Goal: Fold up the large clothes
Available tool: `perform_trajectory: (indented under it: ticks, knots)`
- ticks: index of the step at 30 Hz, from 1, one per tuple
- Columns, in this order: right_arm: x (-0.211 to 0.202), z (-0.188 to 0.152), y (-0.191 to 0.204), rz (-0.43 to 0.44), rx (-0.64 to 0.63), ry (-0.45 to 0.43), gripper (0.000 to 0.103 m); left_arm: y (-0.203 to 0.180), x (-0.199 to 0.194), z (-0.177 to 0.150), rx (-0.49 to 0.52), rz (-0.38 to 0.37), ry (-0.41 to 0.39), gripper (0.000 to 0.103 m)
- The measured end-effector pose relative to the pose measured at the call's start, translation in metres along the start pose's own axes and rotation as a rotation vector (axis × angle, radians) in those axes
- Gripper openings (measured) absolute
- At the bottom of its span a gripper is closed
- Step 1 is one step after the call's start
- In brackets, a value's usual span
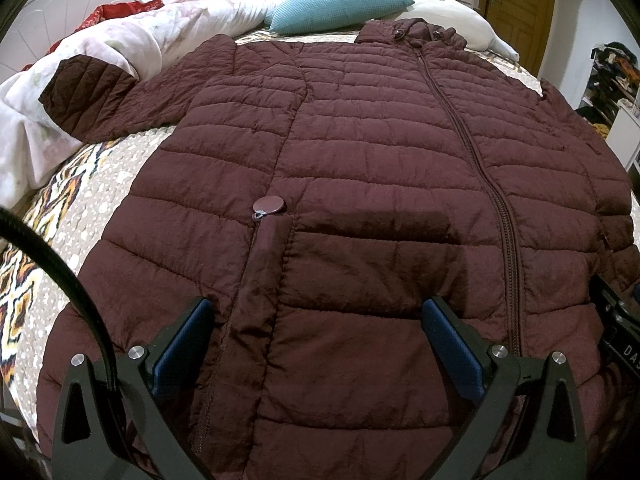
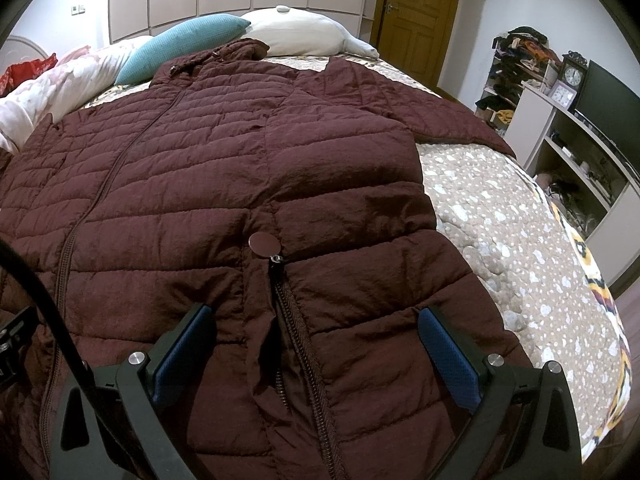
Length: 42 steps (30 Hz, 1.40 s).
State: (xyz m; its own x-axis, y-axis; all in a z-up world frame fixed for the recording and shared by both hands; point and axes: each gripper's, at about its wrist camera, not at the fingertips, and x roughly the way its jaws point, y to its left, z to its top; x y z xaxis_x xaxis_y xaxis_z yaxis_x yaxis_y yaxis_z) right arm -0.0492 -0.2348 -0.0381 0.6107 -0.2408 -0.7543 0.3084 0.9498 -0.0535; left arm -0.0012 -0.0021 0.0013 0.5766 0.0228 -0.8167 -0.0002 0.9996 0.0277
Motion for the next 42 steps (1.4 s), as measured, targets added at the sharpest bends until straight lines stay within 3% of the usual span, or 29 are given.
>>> perform_trajectory:
  ticks: [26, 29, 31, 36, 42]
  knots:
    - [-0.001, 0.002, -0.001, 0.002, 0.001, 0.004, 0.103, -0.001, 0.001, 0.0, 0.015, 0.018, 0.007, 0.103]
    - [0.004, 0.002, -0.002, 0.014, -0.004, 0.012, 0.103, 0.004, -0.001, 0.0, -0.002, -0.02, 0.001, 0.103]
    - [0.007, 0.004, -0.001, 0.008, -0.014, 0.025, 0.103, 0.01, -0.006, 0.0, -0.012, -0.049, 0.015, 0.103]
    - [0.008, 0.006, 0.001, 0.001, -0.033, 0.043, 0.103, 0.017, -0.032, -0.005, 0.004, 0.006, -0.005, 0.103]
    - [0.006, 0.005, -0.006, 0.057, -0.006, 0.032, 0.103, 0.039, -0.081, -0.009, -0.02, -0.037, -0.054, 0.103]
